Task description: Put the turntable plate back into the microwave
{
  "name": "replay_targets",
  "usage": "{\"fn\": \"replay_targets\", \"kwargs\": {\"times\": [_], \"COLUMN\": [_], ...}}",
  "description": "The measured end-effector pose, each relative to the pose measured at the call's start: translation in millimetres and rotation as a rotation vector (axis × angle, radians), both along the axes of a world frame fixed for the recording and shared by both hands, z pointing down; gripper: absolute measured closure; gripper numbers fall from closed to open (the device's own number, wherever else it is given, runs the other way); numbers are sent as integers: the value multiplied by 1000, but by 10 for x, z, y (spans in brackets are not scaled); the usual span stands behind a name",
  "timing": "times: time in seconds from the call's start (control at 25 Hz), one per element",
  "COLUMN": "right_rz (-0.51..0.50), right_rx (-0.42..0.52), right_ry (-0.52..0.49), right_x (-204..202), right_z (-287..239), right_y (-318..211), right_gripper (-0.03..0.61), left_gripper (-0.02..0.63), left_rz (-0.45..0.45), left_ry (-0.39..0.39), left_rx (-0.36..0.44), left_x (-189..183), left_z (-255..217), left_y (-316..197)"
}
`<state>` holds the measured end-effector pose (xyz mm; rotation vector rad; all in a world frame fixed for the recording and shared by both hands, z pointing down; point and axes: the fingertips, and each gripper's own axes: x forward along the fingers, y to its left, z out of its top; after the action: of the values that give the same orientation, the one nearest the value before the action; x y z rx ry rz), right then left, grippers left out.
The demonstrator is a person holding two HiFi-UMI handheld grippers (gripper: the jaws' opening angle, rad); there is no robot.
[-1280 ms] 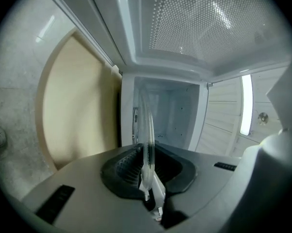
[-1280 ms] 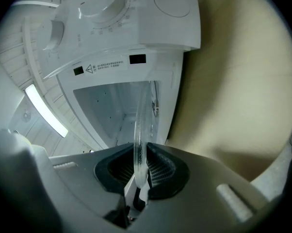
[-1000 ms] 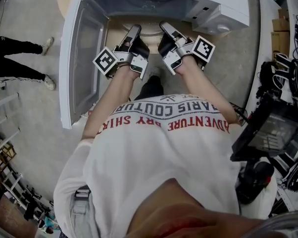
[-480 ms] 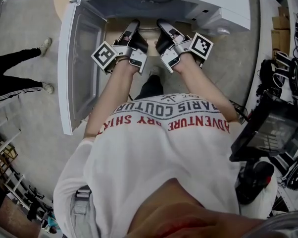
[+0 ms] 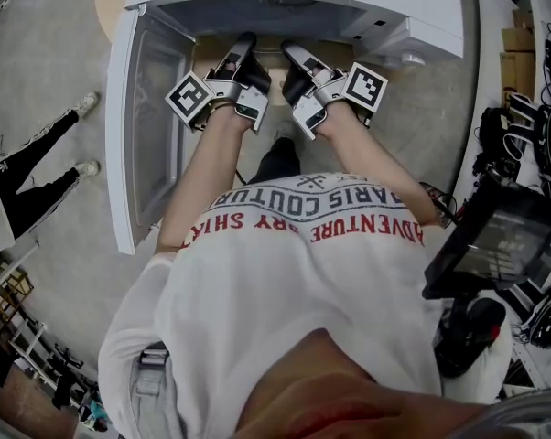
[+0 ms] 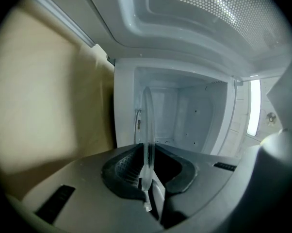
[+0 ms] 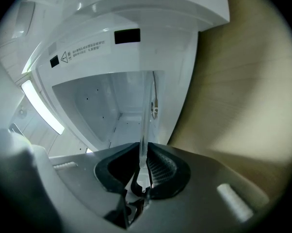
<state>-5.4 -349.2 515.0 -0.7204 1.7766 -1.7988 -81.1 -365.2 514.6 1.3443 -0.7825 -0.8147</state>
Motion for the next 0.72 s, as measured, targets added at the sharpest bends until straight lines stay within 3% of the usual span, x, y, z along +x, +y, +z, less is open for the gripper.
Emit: {"fn": "replay_targets", "kwargs": {"times": [0.28,0.44,0.72], "right_rz": [7,9,25], "right_rx": [-6,-9,1], "right_ry": [-1,22,18], "right_x": [-11,5,20], "right_z": [6,43,-21], "right_y": [10,7,-71], "right_gripper": [540,540,540], "left_gripper": [572,572,572], "left_rz": [1,28,36], "left_ry": [-22,-91,-77], "left_rx": [12,-20,-7], "left_x": [-3,10,113], "left_z": [-32,53,-26], "left_y": [7,127,186]}}
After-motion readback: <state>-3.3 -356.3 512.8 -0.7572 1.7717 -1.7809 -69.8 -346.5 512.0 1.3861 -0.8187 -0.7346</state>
